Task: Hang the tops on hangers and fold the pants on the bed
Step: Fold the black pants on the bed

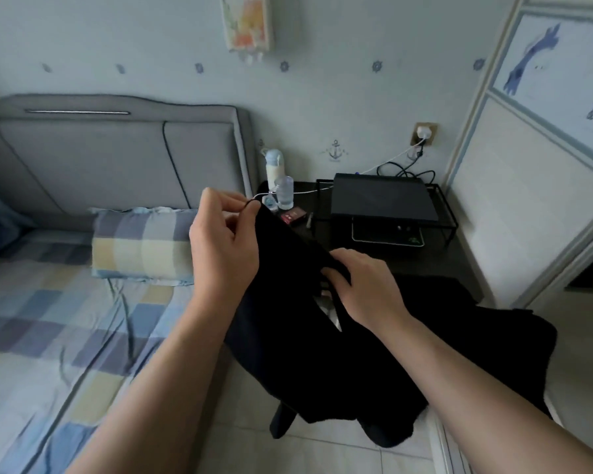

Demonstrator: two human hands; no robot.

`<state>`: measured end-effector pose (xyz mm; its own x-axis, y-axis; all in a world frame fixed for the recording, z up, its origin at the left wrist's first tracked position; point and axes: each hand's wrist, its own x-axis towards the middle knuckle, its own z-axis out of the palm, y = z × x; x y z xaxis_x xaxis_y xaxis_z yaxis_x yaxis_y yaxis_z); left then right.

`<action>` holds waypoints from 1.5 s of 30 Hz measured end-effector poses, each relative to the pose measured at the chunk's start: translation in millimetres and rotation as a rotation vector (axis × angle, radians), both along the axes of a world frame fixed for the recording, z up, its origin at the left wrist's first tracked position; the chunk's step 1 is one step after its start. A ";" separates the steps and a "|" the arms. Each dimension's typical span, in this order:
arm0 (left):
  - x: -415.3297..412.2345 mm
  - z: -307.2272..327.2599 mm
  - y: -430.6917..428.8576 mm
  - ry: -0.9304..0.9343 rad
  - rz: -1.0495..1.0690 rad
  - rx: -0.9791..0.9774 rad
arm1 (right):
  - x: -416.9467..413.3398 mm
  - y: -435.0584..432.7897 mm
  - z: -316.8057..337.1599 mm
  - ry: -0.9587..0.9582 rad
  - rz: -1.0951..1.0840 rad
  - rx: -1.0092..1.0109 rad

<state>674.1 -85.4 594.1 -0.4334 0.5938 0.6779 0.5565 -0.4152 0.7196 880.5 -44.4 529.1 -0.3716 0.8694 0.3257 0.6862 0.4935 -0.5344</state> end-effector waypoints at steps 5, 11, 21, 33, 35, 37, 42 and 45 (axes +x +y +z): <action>-98.2 24.1 -36.4 -0.020 0.175 0.004 | -100.1 -8.0 32.0 0.151 0.126 -0.003; -232.6 42.2 -100.1 -0.162 0.397 -0.139 | -255.4 -39.2 51.7 0.230 0.326 0.029; -402.0 4.6 -213.2 -0.535 0.466 -0.240 | -464.4 -214.3 -61.3 -0.027 0.882 -0.598; -553.7 -100.7 -403.0 -0.638 0.751 -0.467 | -660.3 -275.2 -53.6 0.084 0.699 -1.048; -526.1 -133.5 -424.2 -0.707 0.669 -0.497 | -683.3 -290.7 -57.4 0.069 0.710 -1.150; -494.9 -158.3 -439.6 -0.776 0.594 -0.517 | -695.3 -309.3 -66.1 0.016 0.741 -1.210; -446.1 -191.2 -445.6 -0.868 0.740 -0.534 | -727.0 -332.6 -60.6 0.119 0.716 -1.492; -448.5 -201.2 -431.6 -0.925 0.852 -0.531 | -748.0 -337.6 -44.1 0.127 0.699 -1.611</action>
<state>225.5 -517.0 392.9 -0.9595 0.0126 -0.2816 -0.2694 0.2522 0.9294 132.5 -382.0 485.0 -0.8244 0.0295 -0.5652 0.5150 -0.3750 -0.7708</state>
